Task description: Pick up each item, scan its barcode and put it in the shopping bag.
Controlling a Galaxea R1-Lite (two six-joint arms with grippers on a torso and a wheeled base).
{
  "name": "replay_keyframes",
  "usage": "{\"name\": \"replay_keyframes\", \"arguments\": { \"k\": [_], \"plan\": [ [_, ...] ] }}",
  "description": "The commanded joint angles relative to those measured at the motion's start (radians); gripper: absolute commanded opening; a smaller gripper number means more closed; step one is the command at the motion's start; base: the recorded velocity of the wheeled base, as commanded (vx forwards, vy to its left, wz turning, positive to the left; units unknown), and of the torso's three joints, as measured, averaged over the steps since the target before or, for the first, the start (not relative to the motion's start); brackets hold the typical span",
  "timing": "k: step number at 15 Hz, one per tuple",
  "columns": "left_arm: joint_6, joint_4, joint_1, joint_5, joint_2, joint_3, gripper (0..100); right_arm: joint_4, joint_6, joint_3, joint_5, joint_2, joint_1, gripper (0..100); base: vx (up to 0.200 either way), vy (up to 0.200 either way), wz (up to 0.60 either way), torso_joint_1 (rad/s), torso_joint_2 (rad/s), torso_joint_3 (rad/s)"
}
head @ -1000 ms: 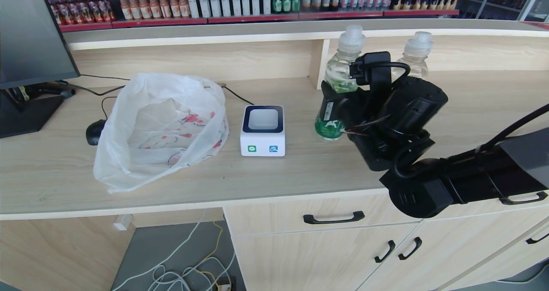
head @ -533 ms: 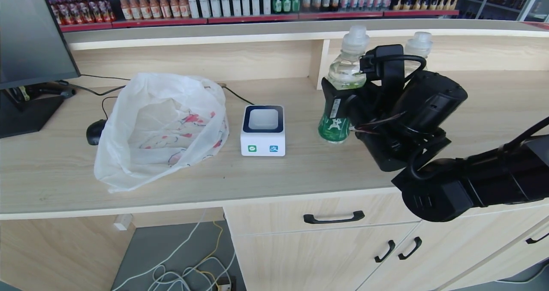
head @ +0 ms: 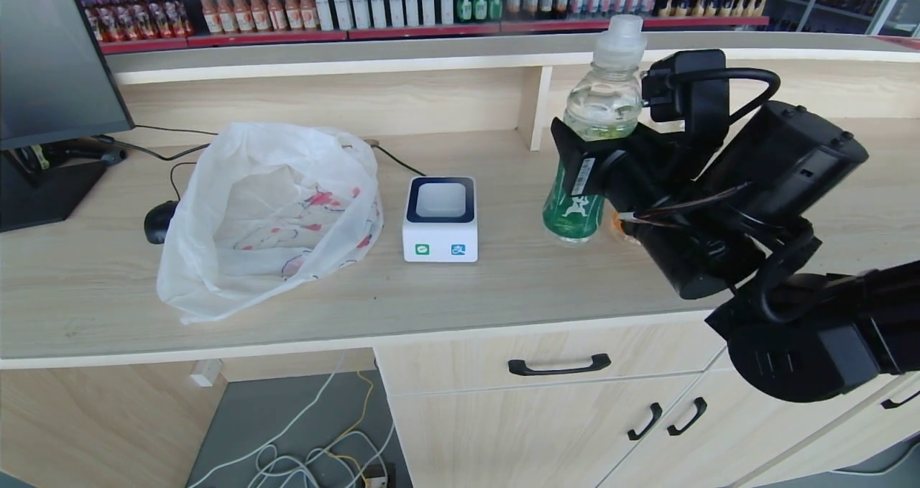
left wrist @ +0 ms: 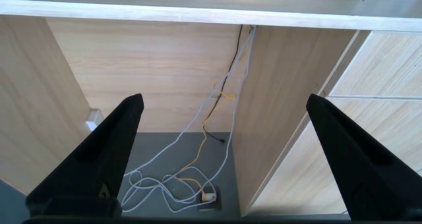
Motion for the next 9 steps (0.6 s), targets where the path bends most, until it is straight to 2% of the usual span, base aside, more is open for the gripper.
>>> {"name": "replay_keyframes", "arguments": {
  "k": [1, 5, 9],
  "plan": [
    [0.0, 0.001, 0.0, 0.0, 0.0, 0.0, 100, 0.0, -0.001, 0.032, -0.001, -0.07, 0.037, 0, 0.0, 0.0, 0.0, 0.0, 0.0, 0.0],
    [0.0, 0.001, 0.0, 0.0, 0.0, 0.0, 100, 0.001, -0.005, 0.124, 0.0, -0.153, 0.049, 0, 0.0, 0.0, 0.0, 0.0, 0.0, 0.0],
    [0.0, 0.001, 0.0, 0.0, 0.0, 0.0, 100, 0.001, -0.011, 0.19, -0.007, -0.215, 0.115, 0, 0.0, 0.0, 0.0, 0.0, 0.0, 0.0]
  ]
}}
